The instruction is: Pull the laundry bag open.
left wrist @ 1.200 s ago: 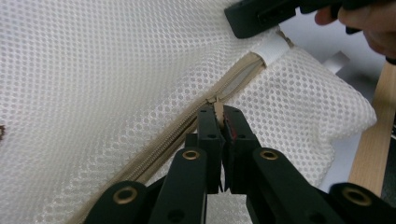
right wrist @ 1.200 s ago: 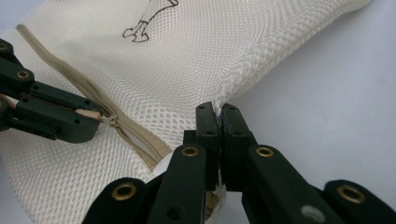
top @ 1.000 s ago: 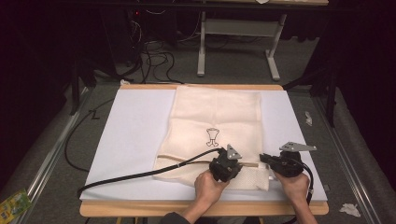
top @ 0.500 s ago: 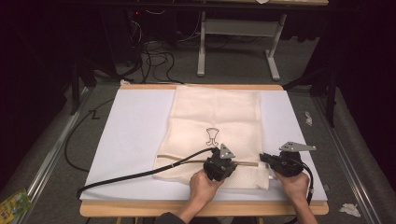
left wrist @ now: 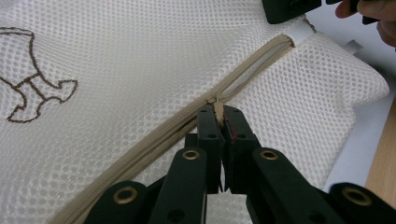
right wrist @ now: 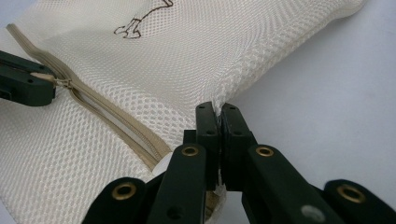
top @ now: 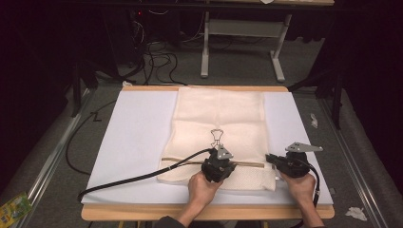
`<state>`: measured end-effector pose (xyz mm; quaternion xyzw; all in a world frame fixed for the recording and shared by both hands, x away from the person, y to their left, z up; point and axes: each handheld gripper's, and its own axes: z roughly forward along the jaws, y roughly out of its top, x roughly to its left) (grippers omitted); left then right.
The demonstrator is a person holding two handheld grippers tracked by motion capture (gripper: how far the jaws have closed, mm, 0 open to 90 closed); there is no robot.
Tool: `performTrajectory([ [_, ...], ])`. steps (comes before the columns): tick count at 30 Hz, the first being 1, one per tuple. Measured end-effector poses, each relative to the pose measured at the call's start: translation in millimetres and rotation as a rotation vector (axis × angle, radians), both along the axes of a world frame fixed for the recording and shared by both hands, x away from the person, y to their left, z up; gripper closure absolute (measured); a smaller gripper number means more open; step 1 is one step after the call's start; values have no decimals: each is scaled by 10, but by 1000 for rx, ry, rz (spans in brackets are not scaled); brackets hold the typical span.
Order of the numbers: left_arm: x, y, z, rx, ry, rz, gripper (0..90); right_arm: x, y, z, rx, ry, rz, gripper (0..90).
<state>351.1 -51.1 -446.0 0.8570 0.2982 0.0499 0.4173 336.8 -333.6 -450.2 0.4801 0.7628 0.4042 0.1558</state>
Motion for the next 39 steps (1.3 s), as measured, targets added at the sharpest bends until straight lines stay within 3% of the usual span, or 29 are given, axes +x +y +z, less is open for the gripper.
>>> performTrajectory([
  [24,40,376,43,-43,-7,60,871,71,-20,-7,-6,-2,-22,887],
  [29,8,399,54,-37,-39,58,871,71,-8,7,-9,-4,-20,886],
  [39,26,511,45,-68,-19,80,871,78,-19,5,2,0,-18,885],
])
